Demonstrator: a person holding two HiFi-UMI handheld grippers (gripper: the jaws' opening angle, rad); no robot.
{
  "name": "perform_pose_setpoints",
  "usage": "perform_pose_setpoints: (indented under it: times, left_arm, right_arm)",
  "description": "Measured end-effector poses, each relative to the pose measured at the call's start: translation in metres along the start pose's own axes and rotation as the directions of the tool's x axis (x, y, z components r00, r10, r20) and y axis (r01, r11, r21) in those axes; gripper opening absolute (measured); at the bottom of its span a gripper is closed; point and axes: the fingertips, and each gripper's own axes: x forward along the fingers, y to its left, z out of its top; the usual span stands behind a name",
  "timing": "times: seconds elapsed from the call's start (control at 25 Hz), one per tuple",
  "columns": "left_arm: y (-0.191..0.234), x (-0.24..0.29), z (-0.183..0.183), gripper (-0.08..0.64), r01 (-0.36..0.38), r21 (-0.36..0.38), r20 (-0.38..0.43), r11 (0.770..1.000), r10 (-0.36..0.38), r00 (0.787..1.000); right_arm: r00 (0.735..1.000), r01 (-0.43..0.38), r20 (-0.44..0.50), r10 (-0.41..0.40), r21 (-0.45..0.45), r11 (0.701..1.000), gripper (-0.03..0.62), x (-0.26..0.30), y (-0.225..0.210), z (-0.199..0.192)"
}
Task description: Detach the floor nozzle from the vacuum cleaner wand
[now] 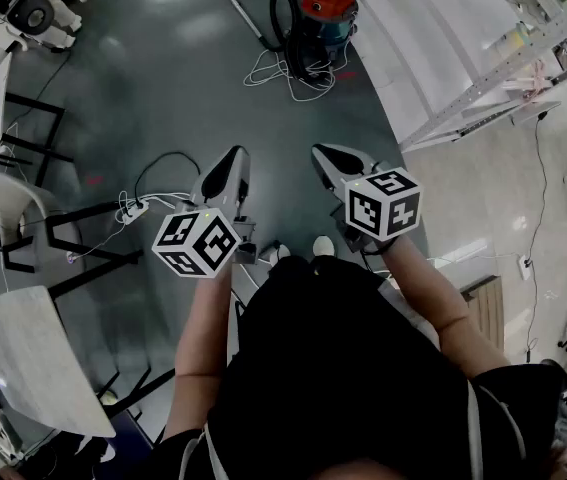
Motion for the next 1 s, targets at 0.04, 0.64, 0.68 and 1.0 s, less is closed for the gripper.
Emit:
perform_pose_setpoints:
  times: [0.04, 0.64, 0.68, 1.0]
  left_arm:
    - [0.0, 0.001, 0.0, 0.011, -0.004, 0.002, 0.001, 1.0, 0.004, 1.0]
    - [-0.019, 0.037, -0.017, 0.011, -0.059, -0.045, -0.007, 0.997, 0.059, 0.998]
    - [-0.019, 0.038, -0.018, 0.011, -0.072, -0.055, -0.007, 0.996, 0.072, 0.997]
    - [-0.022, 0.043, -0.027, 0.011, -0.104, -0.091, -0.013, 0.99, 0.104, 0.995]
  right_arm:
    - [1.0, -0.001, 0.002, 0.001, 0.003, 1.0, -0.003, -0.001, -0.002, 0.001]
    - [1.0, -0.01, -0.024, 0.012, 0.056, 0.998, -0.003, -0.017, -0.061, 0.003]
    - [0.999, -0.012, -0.029, 0.014, 0.06, 0.998, -0.003, -0.019, -0.066, 0.001]
    - [0.999, -0.011, -0.046, 0.016, 0.103, 0.995, -0.002, -0.019, -0.092, -0.006]
